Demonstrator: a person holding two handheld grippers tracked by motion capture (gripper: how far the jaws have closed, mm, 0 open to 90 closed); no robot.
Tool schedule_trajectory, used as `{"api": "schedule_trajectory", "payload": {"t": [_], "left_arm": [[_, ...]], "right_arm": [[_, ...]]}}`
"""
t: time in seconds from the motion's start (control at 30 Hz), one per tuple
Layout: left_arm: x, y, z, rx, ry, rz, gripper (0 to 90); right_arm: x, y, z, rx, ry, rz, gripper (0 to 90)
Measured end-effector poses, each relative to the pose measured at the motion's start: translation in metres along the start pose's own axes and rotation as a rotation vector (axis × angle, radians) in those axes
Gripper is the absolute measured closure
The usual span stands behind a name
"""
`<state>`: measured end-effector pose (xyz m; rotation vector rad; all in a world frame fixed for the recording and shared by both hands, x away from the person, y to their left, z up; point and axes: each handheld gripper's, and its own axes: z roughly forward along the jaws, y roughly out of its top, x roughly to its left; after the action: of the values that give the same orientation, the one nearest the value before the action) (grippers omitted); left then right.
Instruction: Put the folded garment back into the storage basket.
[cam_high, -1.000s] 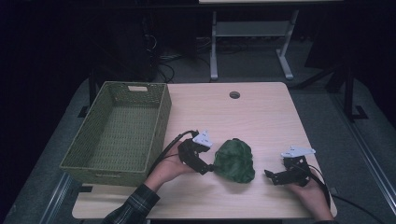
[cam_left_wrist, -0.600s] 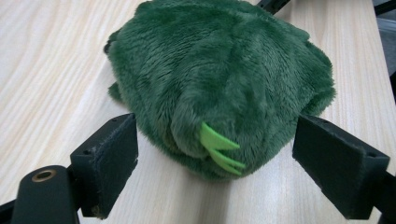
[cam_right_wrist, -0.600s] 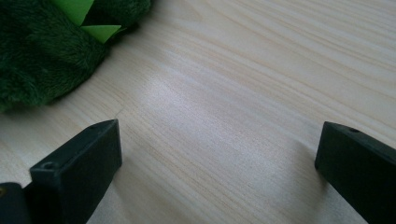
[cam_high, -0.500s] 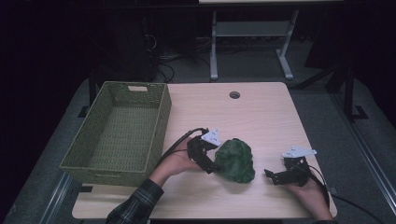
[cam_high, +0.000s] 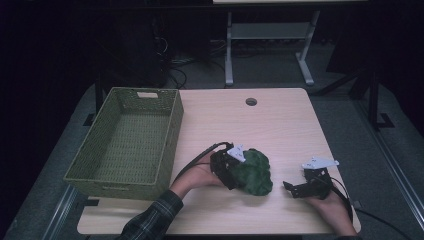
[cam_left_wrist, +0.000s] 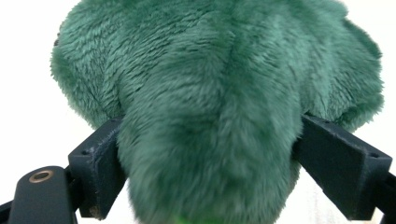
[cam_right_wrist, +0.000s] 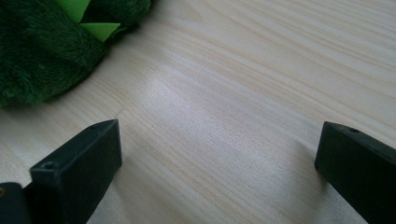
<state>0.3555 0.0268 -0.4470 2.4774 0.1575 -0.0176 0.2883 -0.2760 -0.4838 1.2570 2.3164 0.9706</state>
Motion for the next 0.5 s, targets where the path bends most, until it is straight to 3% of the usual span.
{"api": "schedule_trajectory", "payload": {"t": [0.2,0.33,0.5], "left_arm": [[-0.002,-0.003,0.009,0.020,0.019,0.010,12.9],[-0.001,-0.005,0.015,0.063,0.032,0.012,13.0],[-0.001,-0.005,0.014,0.059,0.031,0.010,17.2]], "right_arm": [[0.000,0.000,0.000,0.000,0.000,0.000,0.3],[0.000,0.000,0.000,0.000,0.000,0.000,0.3],[0.000,0.000,0.000,0.000,0.000,0.000,0.3]]}}
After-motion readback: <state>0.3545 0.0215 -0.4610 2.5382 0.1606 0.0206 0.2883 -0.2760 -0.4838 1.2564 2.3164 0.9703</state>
